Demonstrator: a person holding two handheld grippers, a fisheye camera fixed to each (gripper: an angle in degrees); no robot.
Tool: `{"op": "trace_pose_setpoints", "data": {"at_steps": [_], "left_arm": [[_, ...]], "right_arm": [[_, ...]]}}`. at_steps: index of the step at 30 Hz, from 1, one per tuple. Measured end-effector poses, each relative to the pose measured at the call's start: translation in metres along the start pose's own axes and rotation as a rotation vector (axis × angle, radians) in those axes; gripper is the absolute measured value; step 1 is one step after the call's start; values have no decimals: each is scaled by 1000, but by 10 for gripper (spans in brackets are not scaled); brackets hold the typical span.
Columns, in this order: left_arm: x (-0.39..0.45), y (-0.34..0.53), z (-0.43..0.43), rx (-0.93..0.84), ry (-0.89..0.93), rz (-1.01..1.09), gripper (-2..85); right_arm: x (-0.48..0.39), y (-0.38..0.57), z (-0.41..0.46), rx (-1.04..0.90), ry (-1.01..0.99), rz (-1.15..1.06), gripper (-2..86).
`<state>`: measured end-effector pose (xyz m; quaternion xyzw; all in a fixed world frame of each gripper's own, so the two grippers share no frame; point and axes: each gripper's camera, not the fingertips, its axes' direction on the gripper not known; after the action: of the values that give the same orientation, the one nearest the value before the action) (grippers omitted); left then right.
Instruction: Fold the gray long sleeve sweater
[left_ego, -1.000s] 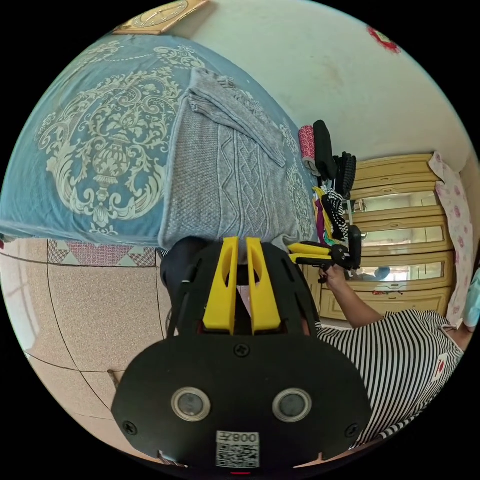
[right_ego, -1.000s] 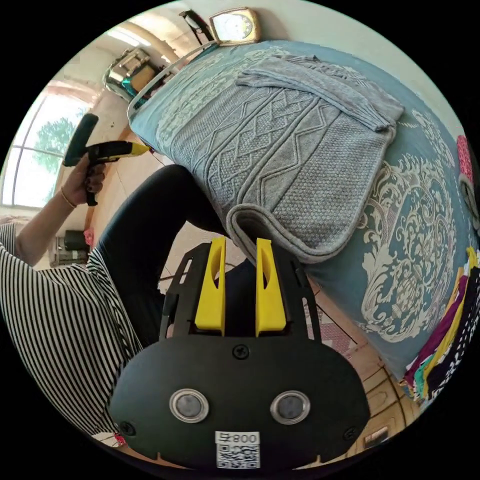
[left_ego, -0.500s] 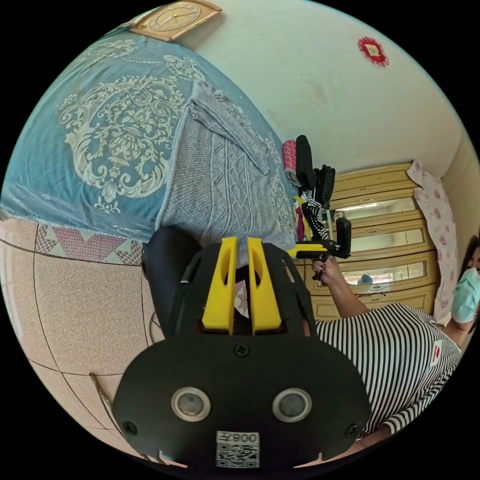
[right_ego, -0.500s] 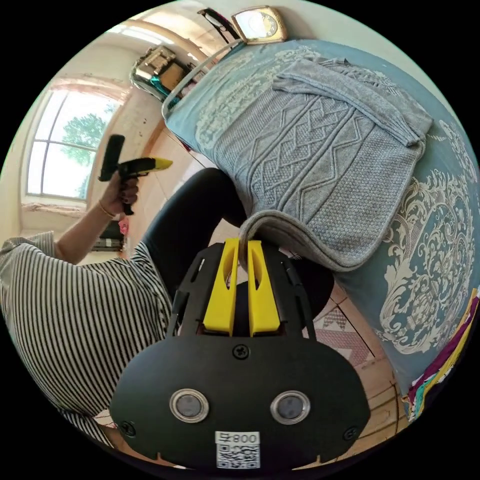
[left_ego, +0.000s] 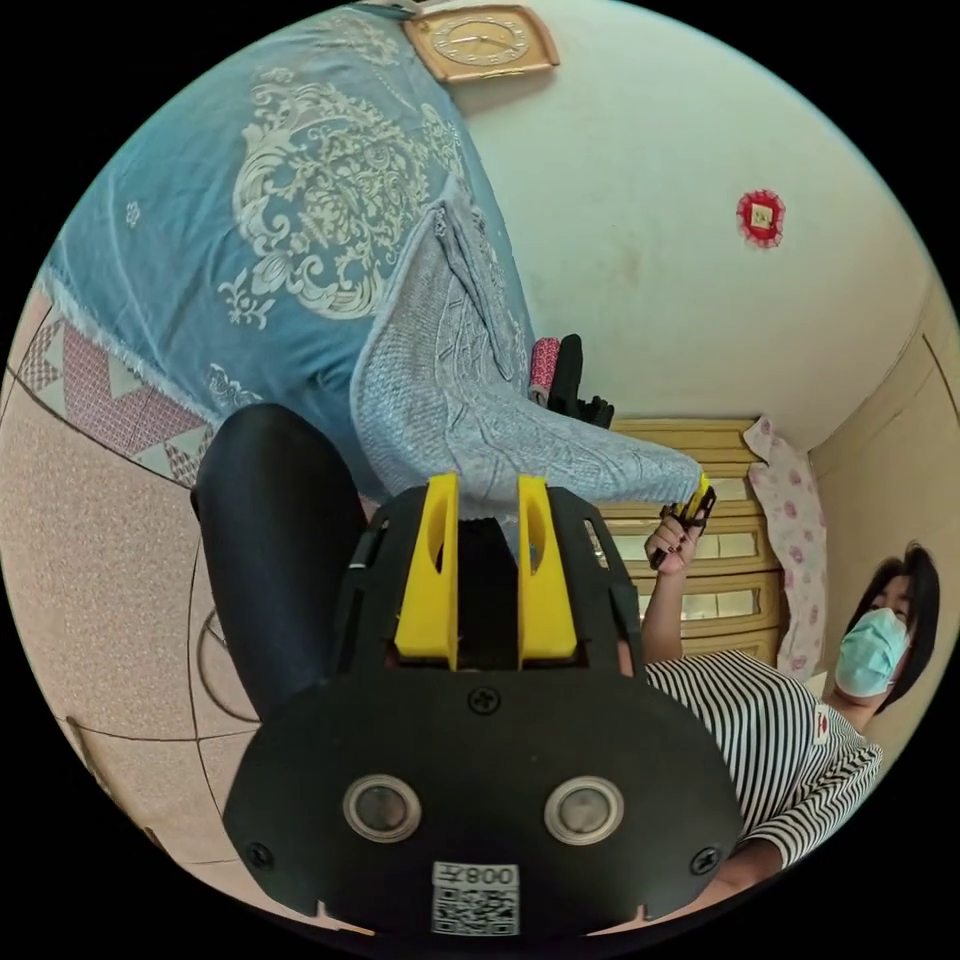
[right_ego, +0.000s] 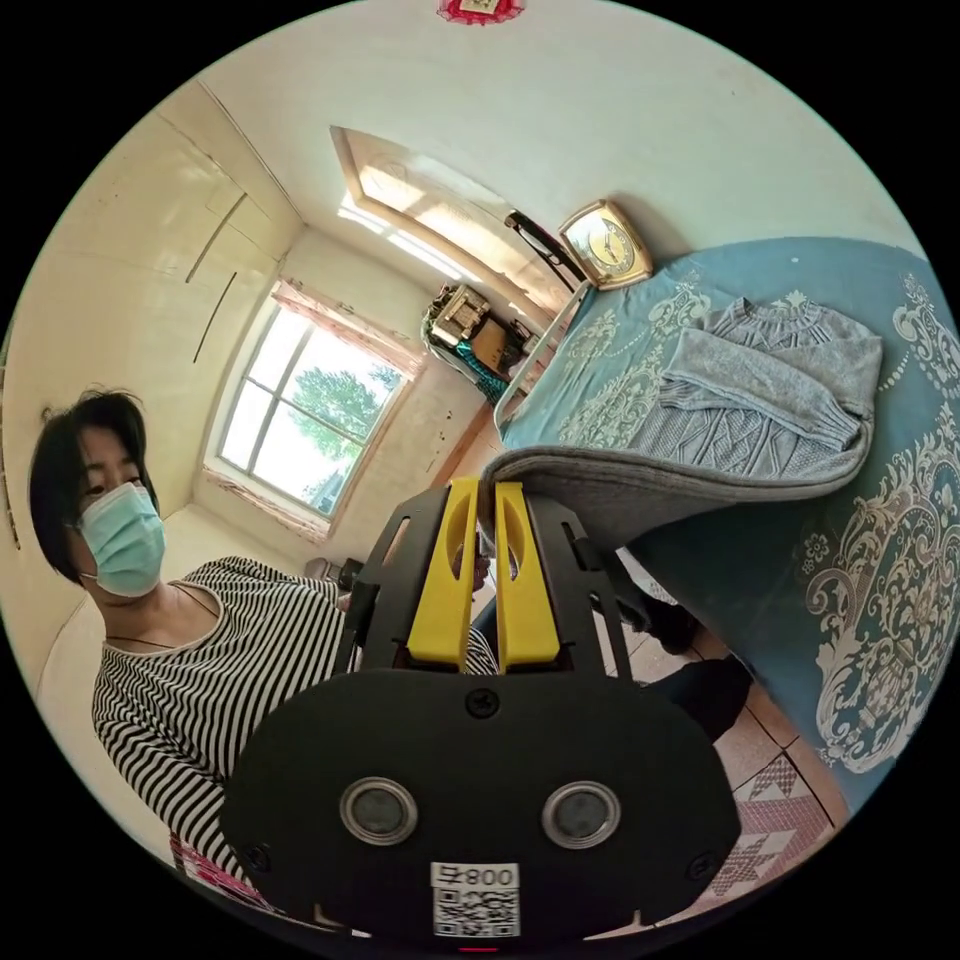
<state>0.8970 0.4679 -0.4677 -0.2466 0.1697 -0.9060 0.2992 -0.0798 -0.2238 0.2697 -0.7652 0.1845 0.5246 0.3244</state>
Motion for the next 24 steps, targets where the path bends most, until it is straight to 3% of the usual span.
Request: {"op": "trace_pose_setpoints", "data": {"at_steps": [12, 17, 22, 24], "left_arm": [[-32, 42, 75, -130, 53, -1, 95], [-52, 42, 118, -128, 147, -86, 99], [-69, 47, 147, -127, 64, -163, 104], [-72, 46, 158, -145, 124, -167, 106]], "right_arm": [[0, -22, 29, -24, 24, -51, 22], [10, -26, 45, -11, 5, -40, 22], [20, -21, 57, 1, 6, -26, 22], [26, -19, 61, 6, 3, -20, 22]]}}
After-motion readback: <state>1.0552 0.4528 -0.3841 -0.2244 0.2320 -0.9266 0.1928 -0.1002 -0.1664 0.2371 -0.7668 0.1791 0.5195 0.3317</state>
